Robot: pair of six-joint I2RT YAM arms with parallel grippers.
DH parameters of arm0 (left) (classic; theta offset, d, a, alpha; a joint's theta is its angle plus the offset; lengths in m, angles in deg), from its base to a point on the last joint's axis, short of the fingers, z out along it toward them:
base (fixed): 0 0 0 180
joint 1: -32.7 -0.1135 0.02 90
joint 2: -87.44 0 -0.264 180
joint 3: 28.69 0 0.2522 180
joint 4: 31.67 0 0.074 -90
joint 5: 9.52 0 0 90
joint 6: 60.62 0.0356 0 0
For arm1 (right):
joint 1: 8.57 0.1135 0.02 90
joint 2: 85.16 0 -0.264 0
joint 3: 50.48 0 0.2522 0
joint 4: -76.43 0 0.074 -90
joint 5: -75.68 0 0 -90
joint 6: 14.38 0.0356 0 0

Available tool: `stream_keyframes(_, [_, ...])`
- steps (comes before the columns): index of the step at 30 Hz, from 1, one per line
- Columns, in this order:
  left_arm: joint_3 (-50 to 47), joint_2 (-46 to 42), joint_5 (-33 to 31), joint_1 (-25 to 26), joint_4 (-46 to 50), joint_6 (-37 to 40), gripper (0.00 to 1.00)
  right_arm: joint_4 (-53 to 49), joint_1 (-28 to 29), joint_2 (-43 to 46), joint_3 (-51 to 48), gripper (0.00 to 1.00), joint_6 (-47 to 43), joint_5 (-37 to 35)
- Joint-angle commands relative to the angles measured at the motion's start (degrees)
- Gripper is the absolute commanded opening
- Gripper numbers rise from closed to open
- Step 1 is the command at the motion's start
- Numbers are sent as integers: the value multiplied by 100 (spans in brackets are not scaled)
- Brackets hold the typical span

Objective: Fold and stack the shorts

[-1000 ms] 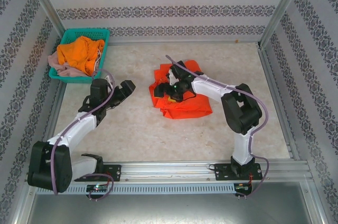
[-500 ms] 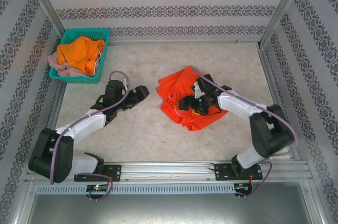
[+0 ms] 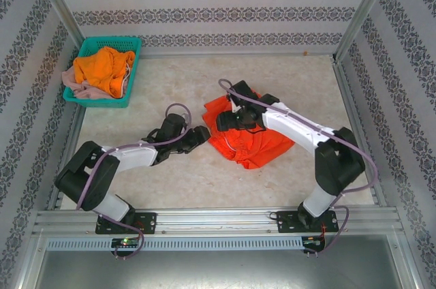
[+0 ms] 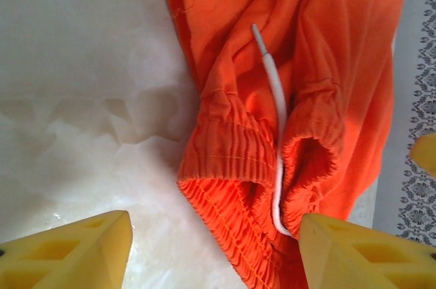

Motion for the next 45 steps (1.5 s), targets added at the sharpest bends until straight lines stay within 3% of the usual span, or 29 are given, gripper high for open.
stream_keyframes(1, [140, 220, -140, 73, -381, -223, 64, 168, 31, -228, 99, 77, 223, 118])
stream_keyframes(15, [298, 1278, 96, 82, -1698, -693, 55, 325, -11, -1126, 437, 67, 455, 60])
stream_keyframes(20, [422, 1586, 210, 93, -1939, -781, 39, 384, -59, -1352, 495, 52, 571, 63])
stream_keyframes(28, [630, 1624, 281, 107, -1922, -513, 5, 629, -179, -1296, 392, 18, 706, 197])
stream_keyframes(31, [780, 1453, 252, 108, -1612, -237, 0, 700, -278, -1015, 266, 1, 658, 234])
stream_keyframes(40, [1859, 1083, 279, 106, -137, 897, 0, 743, -695, 708, -257, 0, 307, 285])
stream_keyframes(45, [2451, 1279, 338, 96, 347, 1269, 0, 793, -748, 970, -184, 0, 208, 524])
